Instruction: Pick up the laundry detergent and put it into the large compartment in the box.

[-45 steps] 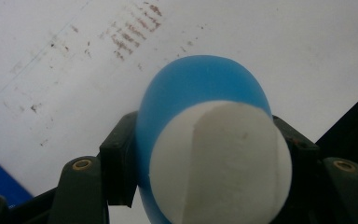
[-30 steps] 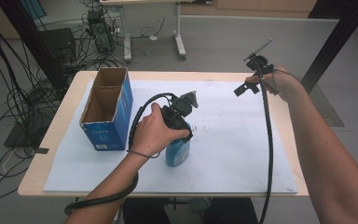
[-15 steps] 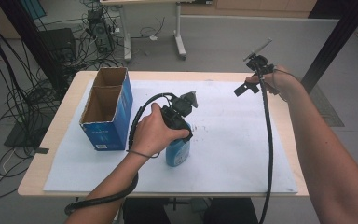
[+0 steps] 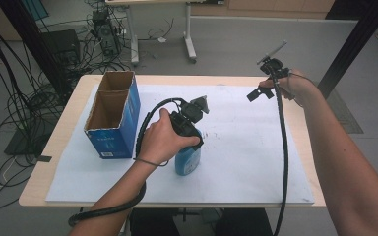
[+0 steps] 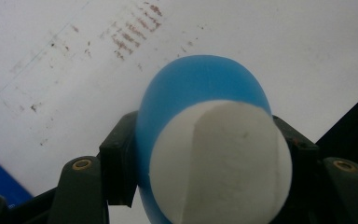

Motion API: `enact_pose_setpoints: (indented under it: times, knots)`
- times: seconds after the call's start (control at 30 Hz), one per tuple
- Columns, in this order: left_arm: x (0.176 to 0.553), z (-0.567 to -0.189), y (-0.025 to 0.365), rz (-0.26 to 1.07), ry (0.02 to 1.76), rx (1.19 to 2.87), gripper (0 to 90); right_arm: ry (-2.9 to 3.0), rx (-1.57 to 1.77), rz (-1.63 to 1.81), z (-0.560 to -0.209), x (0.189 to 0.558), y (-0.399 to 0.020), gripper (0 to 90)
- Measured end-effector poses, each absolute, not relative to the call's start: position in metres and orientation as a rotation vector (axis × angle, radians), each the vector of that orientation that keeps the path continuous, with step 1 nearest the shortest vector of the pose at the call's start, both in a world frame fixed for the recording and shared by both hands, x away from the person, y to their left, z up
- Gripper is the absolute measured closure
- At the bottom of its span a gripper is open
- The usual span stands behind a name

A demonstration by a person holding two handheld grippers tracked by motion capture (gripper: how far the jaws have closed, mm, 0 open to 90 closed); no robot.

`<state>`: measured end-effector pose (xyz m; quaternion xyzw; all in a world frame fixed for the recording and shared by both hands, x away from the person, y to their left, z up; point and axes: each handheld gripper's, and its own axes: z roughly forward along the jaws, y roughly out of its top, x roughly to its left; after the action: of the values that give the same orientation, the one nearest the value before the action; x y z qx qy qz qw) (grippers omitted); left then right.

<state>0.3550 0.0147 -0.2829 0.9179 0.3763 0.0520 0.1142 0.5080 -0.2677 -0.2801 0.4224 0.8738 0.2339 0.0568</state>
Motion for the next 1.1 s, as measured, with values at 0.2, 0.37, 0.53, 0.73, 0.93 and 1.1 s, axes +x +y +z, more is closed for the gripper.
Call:
enact_pose_setpoints:
  times: [0.2,0.37,0.53,0.73,0.93,1.1]
  knots:
    - [0.355,-0.2829,0.0149,0.151,1.104,2.692,37.4,2.65,1.281,0.708,-0.2801,0.5079,-0.2678,6.8]
    - [0.3551,-0.2829,0.0146,0.152,1.105,2.692,37.4,2.649,1.283,0.707,-0.2797,0.5078,-0.2671,6.8]
    - [0.3551,-0.2828,0.0147,0.155,1.1,2.695,37.4,2.65,1.282,0.709,-0.2806,0.5084,-0.2672,6.8]
    - [0.3542,-0.2828,0.0139,0.161,1.106,2.695,37.5,2.65,1.287,0.708,-0.2809,0.5088,-0.2666,6.8]
    - [0.3536,-0.2821,0.0131,0.163,1.103,2.702,37.6,2.653,1.286,0.712,-0.2825,0.5099,-0.2659,6.8]
    - [0.3515,-0.2801,0.0115,0.165,1.092,2.713,37.7,2.654,1.29,0.711,-0.2828,0.5102,-0.2648,6.8]
